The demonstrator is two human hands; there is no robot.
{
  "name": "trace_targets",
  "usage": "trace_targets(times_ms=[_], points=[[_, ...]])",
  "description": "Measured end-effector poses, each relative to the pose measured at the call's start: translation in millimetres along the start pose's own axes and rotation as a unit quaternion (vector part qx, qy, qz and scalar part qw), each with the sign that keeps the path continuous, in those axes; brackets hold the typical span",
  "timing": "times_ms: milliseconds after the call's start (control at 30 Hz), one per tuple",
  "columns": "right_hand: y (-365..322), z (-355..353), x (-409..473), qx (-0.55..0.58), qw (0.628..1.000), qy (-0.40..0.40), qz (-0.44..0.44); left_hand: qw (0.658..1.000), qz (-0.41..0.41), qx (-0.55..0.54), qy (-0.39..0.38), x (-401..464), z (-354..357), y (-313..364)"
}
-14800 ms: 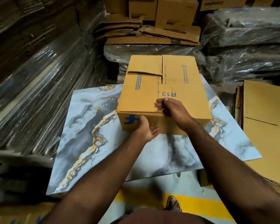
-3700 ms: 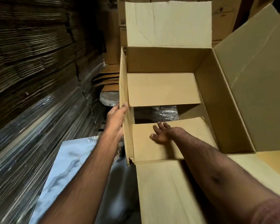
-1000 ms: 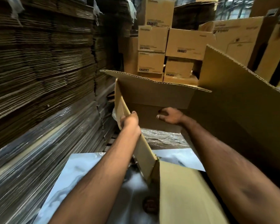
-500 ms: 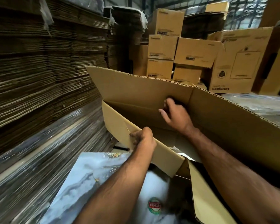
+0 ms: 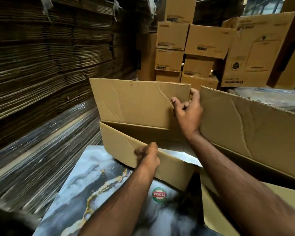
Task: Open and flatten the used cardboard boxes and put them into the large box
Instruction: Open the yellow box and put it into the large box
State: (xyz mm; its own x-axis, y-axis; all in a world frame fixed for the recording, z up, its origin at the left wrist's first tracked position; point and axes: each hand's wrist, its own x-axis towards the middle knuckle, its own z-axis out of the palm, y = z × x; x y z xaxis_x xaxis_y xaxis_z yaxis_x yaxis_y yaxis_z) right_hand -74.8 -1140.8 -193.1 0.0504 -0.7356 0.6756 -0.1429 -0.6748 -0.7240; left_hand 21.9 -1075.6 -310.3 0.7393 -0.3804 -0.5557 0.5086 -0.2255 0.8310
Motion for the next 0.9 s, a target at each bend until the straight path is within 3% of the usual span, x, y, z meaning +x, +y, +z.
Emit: trace_targets(times_ms=[133,300,333,400,500,600,767,900], points=[[-7.6,-4.4,-25.5,0.016,0.999,-0.036,-0.005,0.996,0.013,0.088,0.03,43.3,-25.8,-39.7],[-21.3,-9.4,-66.2,0.037,0.999,-0.03,-0.008,0.974,0.092,0.187,0.086,23.6,-106.5,-10.7],[-23.1,-10.8,-73.9,0.039,0.999,-0.02,0.002,0.97,0.11,0.2,0.079,40.0,-124.2,-13.0],[-27.8,-12.3,-91.0,0.043,0.999,-0.001,0.024,0.978,0.077,0.192,-0.012,75.8,-157.3,-20.4],[-35.7,-3.3,-128.1,0.049,0.994,0.025,0.093,0.983,0.041,0.123,-0.132,77.6,-189.9,-33.3],[-30.9,10.0,-180.9,0.043,0.985,0.044,0.161,0.976,0.014,0.133,-0.174,76.7,-215.3,-50.6],[-6.4,14.1,-274.6,-0.035,0.969,0.095,0.227,0.973,-0.019,0.181,-0.141,230.0,-257.1,-157.9],[0.5,9.2,-333.1,-0.056,0.91,0.152,0.381,0.976,-0.013,0.195,-0.099,205.1,-317.1,-173.6]])
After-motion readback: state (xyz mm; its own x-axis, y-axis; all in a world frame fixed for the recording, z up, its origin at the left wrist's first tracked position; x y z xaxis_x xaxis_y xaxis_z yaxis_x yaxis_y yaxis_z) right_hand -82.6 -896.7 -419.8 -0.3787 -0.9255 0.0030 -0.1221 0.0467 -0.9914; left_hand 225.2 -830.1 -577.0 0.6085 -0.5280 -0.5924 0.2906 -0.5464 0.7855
